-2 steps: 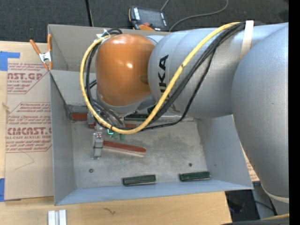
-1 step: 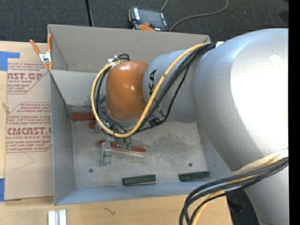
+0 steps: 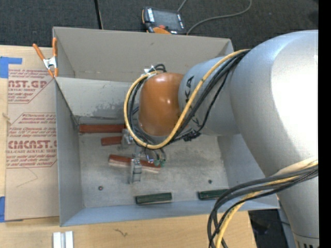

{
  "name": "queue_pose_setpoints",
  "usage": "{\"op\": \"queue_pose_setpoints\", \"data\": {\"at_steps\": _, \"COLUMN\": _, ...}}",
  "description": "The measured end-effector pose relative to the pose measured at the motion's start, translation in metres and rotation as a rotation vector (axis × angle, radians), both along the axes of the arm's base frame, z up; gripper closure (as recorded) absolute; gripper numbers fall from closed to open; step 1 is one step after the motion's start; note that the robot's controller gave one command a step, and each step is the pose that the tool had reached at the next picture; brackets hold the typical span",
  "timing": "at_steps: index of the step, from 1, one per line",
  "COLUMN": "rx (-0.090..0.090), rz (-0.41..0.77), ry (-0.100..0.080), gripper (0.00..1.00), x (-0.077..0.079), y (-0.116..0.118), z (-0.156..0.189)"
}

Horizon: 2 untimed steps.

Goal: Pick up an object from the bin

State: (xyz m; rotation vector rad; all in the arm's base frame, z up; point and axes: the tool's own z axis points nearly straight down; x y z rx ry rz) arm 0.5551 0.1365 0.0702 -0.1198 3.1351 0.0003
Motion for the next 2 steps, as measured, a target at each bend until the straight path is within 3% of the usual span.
{"op": "queue_pose_setpoints", "data": {"at_steps": 1, "rx": 0.002, "rz": 0.002, "ry": 0.003, "gripper": 1.0, "x": -0.001, "y": 0.003, "z": 0.001}}
{"op": "queue_pose_setpoints", "data": {"at_steps": 2, "rx": 0.004, "rz": -0.062, "ry": -0.005, "gripper": 1.0, "x": 0.007, "y": 0.024, "z": 0.128}}
